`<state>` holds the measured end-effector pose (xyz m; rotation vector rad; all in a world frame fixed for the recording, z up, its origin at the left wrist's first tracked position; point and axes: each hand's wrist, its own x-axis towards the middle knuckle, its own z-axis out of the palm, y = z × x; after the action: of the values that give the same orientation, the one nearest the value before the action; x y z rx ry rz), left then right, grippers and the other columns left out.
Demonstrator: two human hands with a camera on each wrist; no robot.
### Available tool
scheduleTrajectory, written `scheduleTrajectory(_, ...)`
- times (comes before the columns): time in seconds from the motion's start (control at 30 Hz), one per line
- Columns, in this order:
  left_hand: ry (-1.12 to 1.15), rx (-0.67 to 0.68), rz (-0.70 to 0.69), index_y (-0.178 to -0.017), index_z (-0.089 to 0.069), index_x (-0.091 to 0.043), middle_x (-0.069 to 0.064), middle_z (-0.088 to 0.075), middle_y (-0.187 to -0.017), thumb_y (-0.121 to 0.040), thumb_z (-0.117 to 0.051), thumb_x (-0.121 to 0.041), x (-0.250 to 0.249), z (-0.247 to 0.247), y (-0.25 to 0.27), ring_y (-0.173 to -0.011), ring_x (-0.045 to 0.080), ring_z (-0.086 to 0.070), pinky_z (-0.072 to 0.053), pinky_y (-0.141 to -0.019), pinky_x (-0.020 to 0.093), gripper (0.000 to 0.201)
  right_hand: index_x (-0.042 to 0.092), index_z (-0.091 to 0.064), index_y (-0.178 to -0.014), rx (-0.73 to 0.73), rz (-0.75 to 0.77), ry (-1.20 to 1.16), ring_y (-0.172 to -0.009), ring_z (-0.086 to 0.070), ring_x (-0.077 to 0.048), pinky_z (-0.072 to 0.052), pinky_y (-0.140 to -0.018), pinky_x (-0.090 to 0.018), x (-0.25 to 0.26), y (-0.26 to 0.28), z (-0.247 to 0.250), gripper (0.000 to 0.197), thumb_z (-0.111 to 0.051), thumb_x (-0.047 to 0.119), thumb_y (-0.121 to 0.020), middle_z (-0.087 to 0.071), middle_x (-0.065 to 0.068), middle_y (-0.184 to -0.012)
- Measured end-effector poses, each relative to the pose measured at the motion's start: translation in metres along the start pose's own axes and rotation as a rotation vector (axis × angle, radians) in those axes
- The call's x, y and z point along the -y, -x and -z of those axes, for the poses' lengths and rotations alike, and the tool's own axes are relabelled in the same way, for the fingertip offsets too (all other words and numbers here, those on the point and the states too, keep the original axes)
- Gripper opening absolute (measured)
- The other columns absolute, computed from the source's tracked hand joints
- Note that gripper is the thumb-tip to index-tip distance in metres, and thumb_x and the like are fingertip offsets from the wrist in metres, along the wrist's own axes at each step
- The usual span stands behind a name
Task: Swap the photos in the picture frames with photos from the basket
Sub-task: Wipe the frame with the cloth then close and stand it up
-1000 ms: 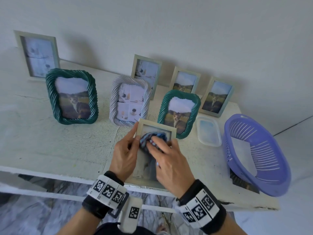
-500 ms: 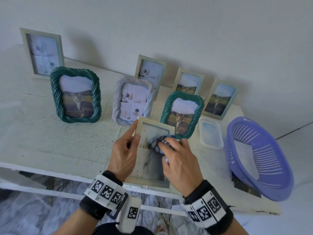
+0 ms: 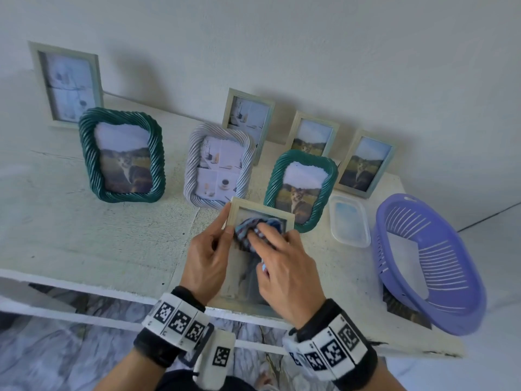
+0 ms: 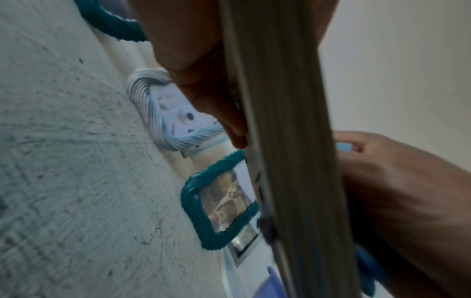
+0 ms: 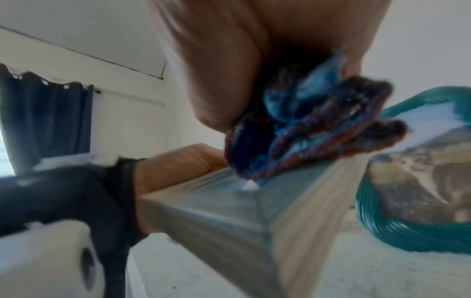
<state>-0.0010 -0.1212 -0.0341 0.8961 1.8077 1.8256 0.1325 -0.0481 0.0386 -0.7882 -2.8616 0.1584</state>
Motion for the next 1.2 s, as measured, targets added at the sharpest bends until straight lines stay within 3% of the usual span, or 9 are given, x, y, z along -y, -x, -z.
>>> scheduleTrajectory(0.2, -0.029, -0.014, -0.010, -0.143, -0.041, -0.026, -0.008, -0.038, -0.052, -0.101, -0.048, -0.013, -0.003, -0.005, 0.007, -0.047, 0.003, -0.029, -0.029, -0.047, 0.018, 0.044, 0.021, -0.063, -0.123, -0.022, -0.008, 0.022, -0.089, -0.047, -0.022, -0.046, -0.048, -0.024, -0.013, -0.009, 0.004, 0.047, -0.063, 0.011, -0.077, -0.055, 0.010, -0.129)
scheduleTrajectory(0.3, 0.007, 0.001, -0.028, -0.139, -0.045, -0.026, -0.013, -0.057, -0.058, -0.100, -0.047, -0.005, -0.003, -0.006, 0.007, -0.051, 0.000, -0.041, -0.040, -0.051, 0.015, 0.044, 0.021, -0.061, -0.125, 0.001, 0.069, 0.031, -0.095, -0.046, -0.023, -0.050, -0.050, -0.026, -0.003, -0.003, 0.000, 0.048, -0.058, 0.014, -0.078, -0.052, 0.010, -0.133)
scheduleTrajectory(0.5, 0.047, 0.005, 0.033, -0.138, -0.047, -0.046, 0.010, -0.050, -0.063, -0.092, -0.050, -0.047, 0.006, -0.006, 0.012, -0.054, 0.018, -0.038, -0.038, -0.054, 0.031, 0.046, 0.018, -0.068, -0.115, -0.023, 0.039, 0.130, -0.088, -0.051, -0.024, -0.045, -0.045, -0.026, -0.025, -0.003, 0.010, 0.044, -0.070, 0.008, -0.073, -0.060, 0.007, -0.118)
scheduleTrajectory(0.63, 0.023, -0.032, 0.040, -0.141, -0.049, -0.032, 0.005, -0.044, -0.060, -0.094, -0.049, -0.039, 0.007, -0.001, 0.004, -0.053, 0.013, -0.035, -0.034, -0.053, 0.027, 0.048, 0.019, -0.066, -0.116, -0.015, 0.115, 0.065, -0.089, -0.048, -0.024, -0.049, -0.045, -0.029, -0.016, 0.006, 0.007, 0.042, -0.066, 0.009, -0.075, -0.057, 0.006, -0.122)
scheduleTrajectory(0.73, 0.051, -0.015, 0.053, -0.140, -0.048, -0.040, 0.006, -0.053, -0.073, -0.091, -0.050, -0.048, 0.009, 0.000, 0.005, -0.063, 0.018, -0.044, -0.042, -0.061, 0.035, 0.050, 0.022, -0.070, -0.110, -0.004, 0.166, 0.092, -0.085, -0.048, -0.023, -0.042, -0.042, -0.025, -0.030, 0.009, 0.015, 0.036, -0.068, 0.012, -0.075, -0.061, 0.009, -0.113)
scheduleTrajectory(0.83, 0.053, 0.010, 0.058, -0.137, -0.049, -0.044, 0.012, -0.050, -0.066, -0.092, -0.049, -0.042, 0.002, -0.005, 0.008, -0.056, 0.020, -0.040, -0.040, -0.054, 0.033, 0.045, 0.018, -0.069, -0.113, -0.031, 0.100, 0.143, -0.086, -0.047, -0.024, -0.041, -0.045, -0.025, -0.039, 0.001, 0.018, 0.038, -0.067, 0.009, -0.076, -0.061, 0.007, -0.115)
scheduleTrajectory(0.93, 0.051, 0.016, 0.068, -0.136, -0.051, -0.044, 0.011, -0.055, -0.072, -0.091, -0.050, -0.044, 0.001, -0.002, 0.007, -0.063, 0.020, -0.047, -0.049, -0.054, 0.045, 0.045, 0.020, -0.067, -0.115, -0.022, 0.142, 0.097, -0.087, -0.046, -0.023, -0.046, -0.045, -0.027, -0.037, 0.008, 0.011, 0.040, -0.067, 0.009, -0.076, -0.058, 0.009, -0.120)
scheduleTrajectory(1.1, 0.024, 0.035, 0.075, -0.142, -0.046, -0.033, 0.010, -0.044, -0.062, -0.100, -0.049, -0.025, -0.001, 0.000, 0.016, -0.055, 0.019, -0.034, -0.030, -0.052, 0.030, 0.042, 0.025, -0.073, -0.104, -0.012, 0.161, 0.060, -0.086, -0.046, -0.020, -0.046, -0.043, -0.026, -0.054, 0.012, 0.019, 0.032, -0.070, 0.010, -0.075, -0.060, 0.015, -0.116)
scheduleTrajectory(1.2, 0.045, 0.038, 0.080, -0.138, -0.048, -0.038, 0.009, -0.051, -0.071, -0.097, -0.048, -0.030, -0.001, 0.001, 0.016, -0.061, 0.020, -0.042, -0.036, -0.057, 0.033, 0.042, 0.024, -0.073, -0.102, -0.003, 0.192, 0.062, -0.088, -0.046, -0.020, -0.044, -0.044, -0.024, -0.049, 0.017, 0.016, 0.029, -0.069, 0.012, -0.076, -0.060, 0.013, -0.117)
